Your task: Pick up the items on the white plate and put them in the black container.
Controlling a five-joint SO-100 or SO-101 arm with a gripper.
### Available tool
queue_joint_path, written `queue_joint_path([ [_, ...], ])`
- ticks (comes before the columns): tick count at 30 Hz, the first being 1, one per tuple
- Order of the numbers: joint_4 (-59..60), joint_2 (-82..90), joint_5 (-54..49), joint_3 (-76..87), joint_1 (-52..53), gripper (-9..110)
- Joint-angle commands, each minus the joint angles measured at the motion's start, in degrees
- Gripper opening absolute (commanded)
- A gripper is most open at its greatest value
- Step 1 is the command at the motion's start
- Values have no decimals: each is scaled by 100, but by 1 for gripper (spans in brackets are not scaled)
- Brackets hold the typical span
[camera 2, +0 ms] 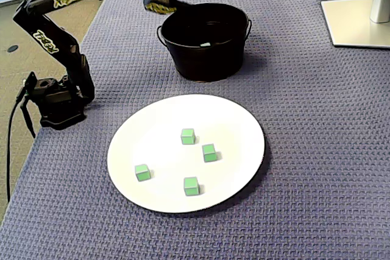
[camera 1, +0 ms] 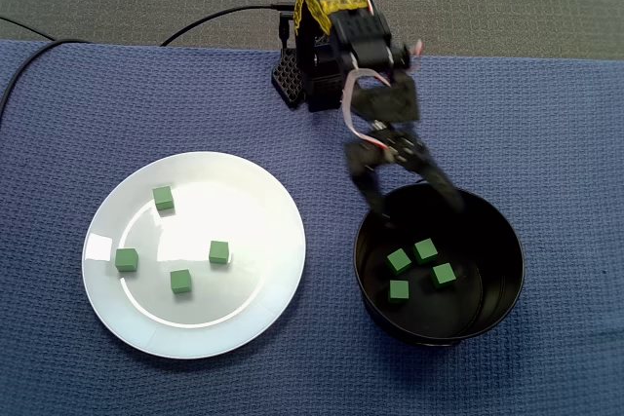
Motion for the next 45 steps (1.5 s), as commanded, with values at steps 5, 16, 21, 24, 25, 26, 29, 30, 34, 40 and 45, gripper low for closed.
queue_joint_path([
  [5, 3595, 246, -2602, -2417, 2074, 40],
  [16, 4236, -1151, -7778, -2681, 4693, 32],
  [21, 4210, -2312, -8367, -3278, 5194, 31],
  [24, 4201, -2874, -8640, -3454, 5414, 31],
  [25, 4157, -3050, -8719, -3463, 5484, 31],
  [26, 4087, -3217, -8798, -3454, 5555, 31],
  [29, 3832, -3630, -9035, -3393, 5774, 31],
  [30, 3735, -3753, -9088, -3393, 5845, 31],
  [34, 3340, -4140, -9378, -3393, 6135, 33],
  [40, 3015, -4729, -9404, -3586, 6319, 35],
  [45, 2856, -5115, -9281, -3814, 6337, 39],
])
